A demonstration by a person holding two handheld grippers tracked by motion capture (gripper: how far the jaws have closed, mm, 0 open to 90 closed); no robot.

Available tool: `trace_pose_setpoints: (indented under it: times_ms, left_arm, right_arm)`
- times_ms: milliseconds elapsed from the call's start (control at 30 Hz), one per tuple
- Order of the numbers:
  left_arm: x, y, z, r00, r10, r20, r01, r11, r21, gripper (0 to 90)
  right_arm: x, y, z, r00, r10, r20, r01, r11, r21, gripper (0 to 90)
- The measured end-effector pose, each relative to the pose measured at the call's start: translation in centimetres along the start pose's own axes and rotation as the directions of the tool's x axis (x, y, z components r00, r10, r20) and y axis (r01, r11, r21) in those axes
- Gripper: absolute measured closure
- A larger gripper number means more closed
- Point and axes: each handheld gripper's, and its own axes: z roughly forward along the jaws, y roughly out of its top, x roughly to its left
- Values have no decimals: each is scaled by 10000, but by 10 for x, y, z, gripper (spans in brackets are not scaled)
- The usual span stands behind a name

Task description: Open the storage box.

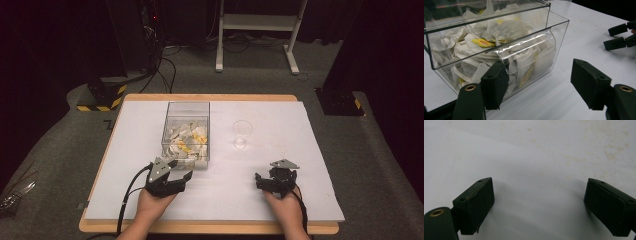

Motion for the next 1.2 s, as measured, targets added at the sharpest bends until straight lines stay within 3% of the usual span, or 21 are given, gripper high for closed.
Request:
trace_pose_setpoints:
  times_ms: [1200]
  left_arm:
    - [-7, -5, -12, 9999, -9, 112, 9, 10000, 2, 325]
  right_arm:
    - [0, 0, 0, 10000, -7, -5, 7, 10000, 9, 94]
